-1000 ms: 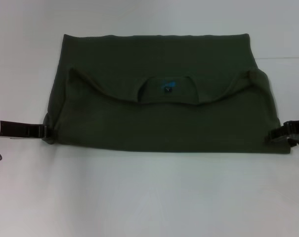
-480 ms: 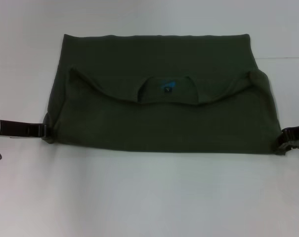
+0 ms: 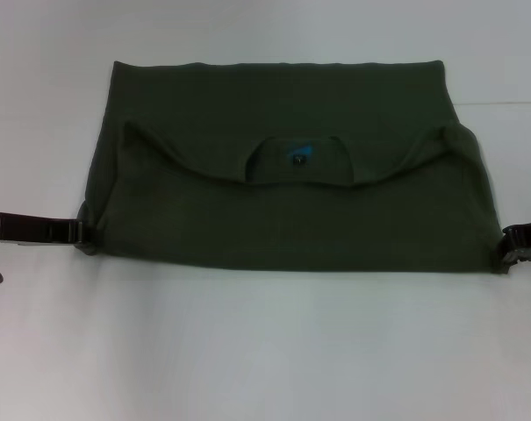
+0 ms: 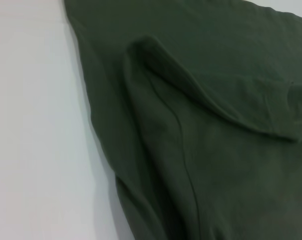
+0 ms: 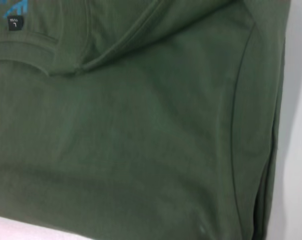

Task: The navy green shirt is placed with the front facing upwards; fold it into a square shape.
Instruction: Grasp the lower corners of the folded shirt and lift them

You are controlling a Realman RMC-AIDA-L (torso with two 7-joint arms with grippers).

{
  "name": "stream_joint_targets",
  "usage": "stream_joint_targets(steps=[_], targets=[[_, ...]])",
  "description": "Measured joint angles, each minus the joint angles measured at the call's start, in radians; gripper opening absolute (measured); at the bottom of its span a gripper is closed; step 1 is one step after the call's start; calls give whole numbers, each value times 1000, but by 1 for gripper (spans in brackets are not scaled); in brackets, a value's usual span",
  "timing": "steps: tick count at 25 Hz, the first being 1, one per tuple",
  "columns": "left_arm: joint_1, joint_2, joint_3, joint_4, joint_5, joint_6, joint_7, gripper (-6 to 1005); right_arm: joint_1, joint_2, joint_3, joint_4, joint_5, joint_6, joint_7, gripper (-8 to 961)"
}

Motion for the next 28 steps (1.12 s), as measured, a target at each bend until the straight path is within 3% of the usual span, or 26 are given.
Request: stream_joint_targets(steps=[11, 21, 28], targets=[[0, 15, -5, 24, 4, 87, -24, 12, 1, -13, 10, -30, 7, -91, -42, 70], [21, 59, -133, 100, 111, 458, -40, 13, -13, -30, 9, -60, -2, -374, -120, 71], [37, 67, -175, 138, 251, 718, -16, 13, -15, 3, -4, -61, -79, -523, -191, 71]])
